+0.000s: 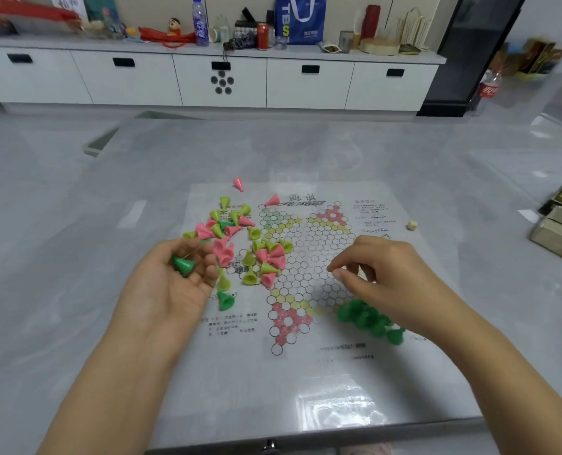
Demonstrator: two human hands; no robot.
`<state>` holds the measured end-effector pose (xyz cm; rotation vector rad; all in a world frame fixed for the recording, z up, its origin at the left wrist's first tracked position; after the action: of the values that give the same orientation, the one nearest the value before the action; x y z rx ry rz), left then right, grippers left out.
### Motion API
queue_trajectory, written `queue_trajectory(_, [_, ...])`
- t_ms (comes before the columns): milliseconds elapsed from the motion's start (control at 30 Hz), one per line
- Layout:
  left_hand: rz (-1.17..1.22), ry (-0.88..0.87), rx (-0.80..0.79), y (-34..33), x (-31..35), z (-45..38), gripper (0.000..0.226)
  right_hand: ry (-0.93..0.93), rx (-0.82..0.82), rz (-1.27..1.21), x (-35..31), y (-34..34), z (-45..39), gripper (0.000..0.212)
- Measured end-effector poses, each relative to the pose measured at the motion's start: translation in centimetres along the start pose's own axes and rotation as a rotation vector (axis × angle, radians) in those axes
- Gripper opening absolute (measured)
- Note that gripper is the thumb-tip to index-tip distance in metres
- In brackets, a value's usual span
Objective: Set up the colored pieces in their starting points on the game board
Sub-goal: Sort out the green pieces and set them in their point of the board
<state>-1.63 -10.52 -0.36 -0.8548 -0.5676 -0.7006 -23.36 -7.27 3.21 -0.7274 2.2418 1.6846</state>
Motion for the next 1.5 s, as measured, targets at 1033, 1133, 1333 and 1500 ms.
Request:
queue_trajectory(1033, [-1.675, -1.066, -0.233, 1.3, -1.0, 0.4, 0.032, -0.161, 0.190, -0.462, -8.7, -6.9, -7.3, 0.014])
queue_trajectory(1133, [-1.574, -1.060, -0.203, 1.3, -0.8, 0.2, 0.015, -0.232, 0.201, -0.522, -8.0, -6.3, -6.8, 0.015])
queue_trajectory(1333, [-0.759, -0.434, -0.123, 2.0, 0.5, -1.0, 0.015, -0.175, 0.225, -0.566, -8.1, -6.0, -5.5, 0.017])
queue_trajectory(1500, [0.054, 0.190, -0.201, 1.5, -0.2, -0.3, 0.005, 0.121, 0.413, -0.436, -10.6, -4.9, -4.4, 0.012])
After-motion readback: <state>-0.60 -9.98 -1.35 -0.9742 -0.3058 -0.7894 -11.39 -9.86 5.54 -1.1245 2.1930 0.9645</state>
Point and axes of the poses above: each hand's wrist, its own z-axis away from the middle knuckle, its own y-axis out of the back of the hand, x = y × z, the point moved 5 cm from there along -z, towards the middle knuckle, and after that the axes turned 10 degrees about x, right-handed, at the moved point
